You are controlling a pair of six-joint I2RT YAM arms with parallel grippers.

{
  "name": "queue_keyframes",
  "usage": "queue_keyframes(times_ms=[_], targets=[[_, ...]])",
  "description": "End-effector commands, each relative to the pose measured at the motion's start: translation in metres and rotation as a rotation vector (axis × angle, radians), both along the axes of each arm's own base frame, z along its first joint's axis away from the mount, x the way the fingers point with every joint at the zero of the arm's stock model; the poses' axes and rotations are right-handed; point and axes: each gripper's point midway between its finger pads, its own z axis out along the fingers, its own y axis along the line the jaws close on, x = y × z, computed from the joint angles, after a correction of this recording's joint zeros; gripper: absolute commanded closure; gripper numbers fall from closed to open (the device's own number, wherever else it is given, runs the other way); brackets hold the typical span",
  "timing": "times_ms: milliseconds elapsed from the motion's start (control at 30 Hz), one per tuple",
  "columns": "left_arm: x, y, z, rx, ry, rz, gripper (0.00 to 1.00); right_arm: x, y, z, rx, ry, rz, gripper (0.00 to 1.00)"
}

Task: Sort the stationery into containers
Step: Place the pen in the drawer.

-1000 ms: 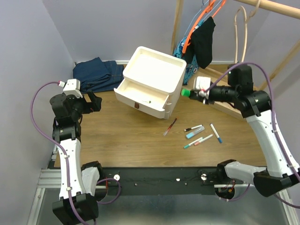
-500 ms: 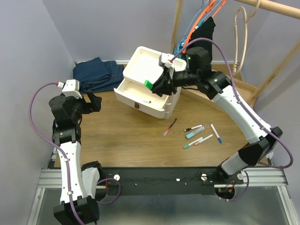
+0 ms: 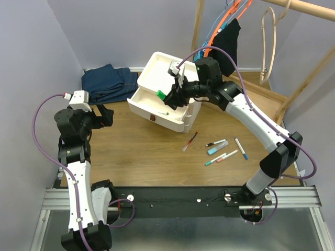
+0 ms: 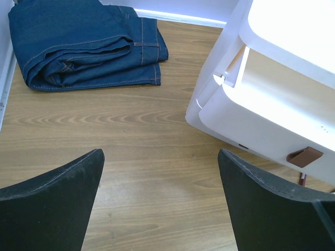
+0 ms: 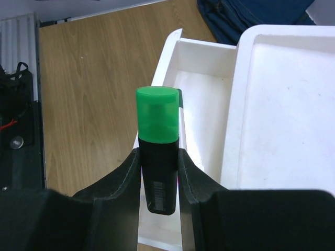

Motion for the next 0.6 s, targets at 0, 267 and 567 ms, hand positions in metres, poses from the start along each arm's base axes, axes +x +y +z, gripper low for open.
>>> queue_keyframes(times_ms=[0,267,567], targets=[[-0.004,0.001,0.000,0.004,0.005,0.005,0.01,0.007,0.005,-0.019,-0.031,0.027,-0.037,0.69],[-0.003,0.002,0.003,0.007,-0.004,0.009,0.01,-0.012,-0.020,-0.013,-0.079,-0.053,-0.019,0.48],[-0.003,0.001,-0.001,0.005,-0.004,0.000,0.01,-0.085,-0.106,-0.071,-0.379,-0.188,0.150,0.53]])
